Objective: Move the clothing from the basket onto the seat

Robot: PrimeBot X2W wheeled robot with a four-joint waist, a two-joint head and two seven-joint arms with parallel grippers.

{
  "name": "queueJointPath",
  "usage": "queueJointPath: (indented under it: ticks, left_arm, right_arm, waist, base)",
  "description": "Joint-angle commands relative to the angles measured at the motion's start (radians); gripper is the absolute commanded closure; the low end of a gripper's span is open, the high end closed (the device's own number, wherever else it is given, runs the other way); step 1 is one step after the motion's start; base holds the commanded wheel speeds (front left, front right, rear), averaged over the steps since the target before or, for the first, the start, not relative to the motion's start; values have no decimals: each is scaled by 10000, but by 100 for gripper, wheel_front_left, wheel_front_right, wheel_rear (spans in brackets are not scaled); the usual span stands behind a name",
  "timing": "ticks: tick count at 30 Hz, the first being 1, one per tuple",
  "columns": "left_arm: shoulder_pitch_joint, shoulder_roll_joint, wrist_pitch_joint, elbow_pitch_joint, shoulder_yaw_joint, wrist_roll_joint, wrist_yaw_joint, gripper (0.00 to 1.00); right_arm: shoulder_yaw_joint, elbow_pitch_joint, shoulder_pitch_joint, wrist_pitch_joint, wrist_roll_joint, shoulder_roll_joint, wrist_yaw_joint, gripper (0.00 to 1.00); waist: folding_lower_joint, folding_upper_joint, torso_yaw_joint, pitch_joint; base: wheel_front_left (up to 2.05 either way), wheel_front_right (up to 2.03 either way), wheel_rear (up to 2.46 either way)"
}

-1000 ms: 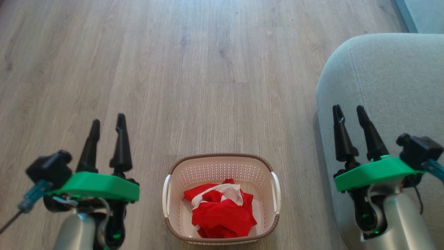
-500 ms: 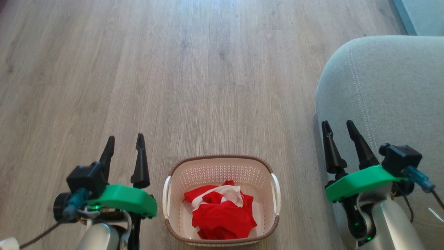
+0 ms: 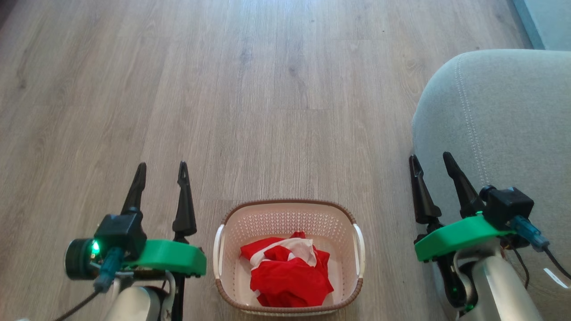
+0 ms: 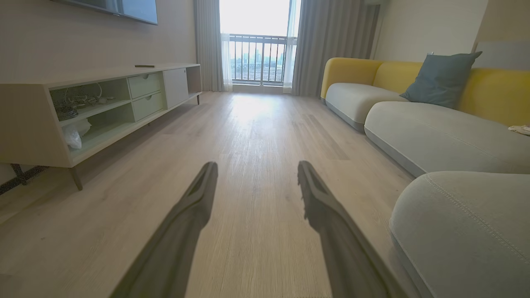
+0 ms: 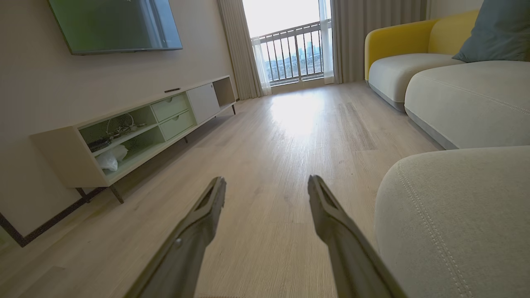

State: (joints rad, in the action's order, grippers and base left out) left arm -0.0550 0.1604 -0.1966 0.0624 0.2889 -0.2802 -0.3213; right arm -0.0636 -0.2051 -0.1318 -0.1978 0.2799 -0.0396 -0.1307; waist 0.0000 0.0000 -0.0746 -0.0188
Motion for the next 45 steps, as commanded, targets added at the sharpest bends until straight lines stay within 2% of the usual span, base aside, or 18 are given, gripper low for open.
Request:
queueJointPath:
  ticks: [1, 7, 8, 9, 12, 18, 23, 36, 45]
  left_arm:
    - [-325, -2, -200, 504, -392, 418, -3, 0]
    - [-238, -252, -347, 621, -670, 880, 264, 0]
    - [-194, -378, -376, 597, -783, 809, 416, 0]
    - [-126, -611, -434, 529, -1127, 697, 835, 0]
    - [-87, -807, -522, 458, -1513, 1060, 1451, 0]
    - [-70, -1045, -651, 397, -2001, 1753, 2085, 0]
    - [-64, -1093, -651, 275, -2155, 1754, 2335, 0]
    - [22, -1100, -651, -126, -2015, 1376, 2463, 0]
    - [11, -1101, -651, -1459, -1584, 1413, 3172, 0]
  right_arm:
    - [-200, 260, -502, -185, -222, -99, 0, 0]
    - [-252, 216, -599, -333, -534, -101, 0, 0]
    - [-255, 198, -610, -362, -595, -102, 0, 0]
    - [-246, 124, -620, -421, -647, -103, 0, 0]
    - [-293, 1, -679, -510, -789, -104, 0, 0]
    - [-381, -27, -804, -640, -1253, -106, 0, 0]
    - [-376, -31, -809, -640, -1243, -106, 0, 0]
    - [-149, -460, -805, -640, -1136, -106, 0, 0]
    - [434, -992, -715, -640, -1638, -106, 0, 0]
  waist:
    - [0, 0, -27, -2]
    - [0, 0, -56, -20]
    - [0, 0, -63, -22]
    - [0, 0, -77, -19]
    - [0, 0, -84, -28]
    - [0, 0, -64, -71]
    - [0, 0, -54, -95]
    - [0, 0, -18, -163]
    - [0, 0, 342, -1038]
  base:
    - [0, 0, 0]
    - [0, 0, 0]
    - [0, 0, 0]
    - [0, 0, 0]
    - [0, 0, 0]
    - [0, 0, 0]
    - [0, 0, 0]
    - [0, 0, 0]
    - [0, 0, 0]
